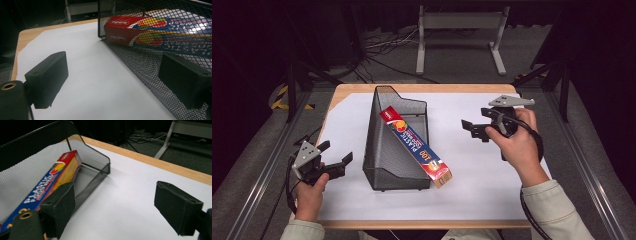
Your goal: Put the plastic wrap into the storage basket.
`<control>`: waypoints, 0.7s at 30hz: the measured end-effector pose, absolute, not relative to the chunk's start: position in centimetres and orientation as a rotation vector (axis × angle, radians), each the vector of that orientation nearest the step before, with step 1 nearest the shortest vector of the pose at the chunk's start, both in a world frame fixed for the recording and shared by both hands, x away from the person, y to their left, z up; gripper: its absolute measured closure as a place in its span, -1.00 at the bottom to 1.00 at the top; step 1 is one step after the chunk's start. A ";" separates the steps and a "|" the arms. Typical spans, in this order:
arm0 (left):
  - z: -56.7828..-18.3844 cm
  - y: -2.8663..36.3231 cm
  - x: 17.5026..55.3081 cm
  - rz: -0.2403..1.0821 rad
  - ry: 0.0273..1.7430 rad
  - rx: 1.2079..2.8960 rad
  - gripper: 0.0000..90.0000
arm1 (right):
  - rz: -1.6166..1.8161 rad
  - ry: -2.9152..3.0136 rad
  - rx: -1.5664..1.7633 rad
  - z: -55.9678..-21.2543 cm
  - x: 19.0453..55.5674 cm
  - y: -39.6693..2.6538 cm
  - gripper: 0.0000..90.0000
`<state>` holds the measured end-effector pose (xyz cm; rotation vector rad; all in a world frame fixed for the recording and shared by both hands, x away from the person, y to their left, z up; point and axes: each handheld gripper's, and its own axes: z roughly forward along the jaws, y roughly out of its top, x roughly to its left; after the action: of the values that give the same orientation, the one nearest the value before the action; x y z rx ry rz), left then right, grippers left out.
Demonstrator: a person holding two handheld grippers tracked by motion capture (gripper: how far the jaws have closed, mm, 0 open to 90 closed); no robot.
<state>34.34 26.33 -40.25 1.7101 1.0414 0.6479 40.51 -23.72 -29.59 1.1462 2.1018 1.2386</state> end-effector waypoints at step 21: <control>-40.4 26.2 34.2 0.645 1.033 1.708 -0.78 | 1.315 2.026 1.087 -35.3 39.5 -32.4 -0.63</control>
<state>34.24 26.24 -40.40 1.7083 1.0326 0.6450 39.48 -32.45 -35.28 1.0868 2.0260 1.3151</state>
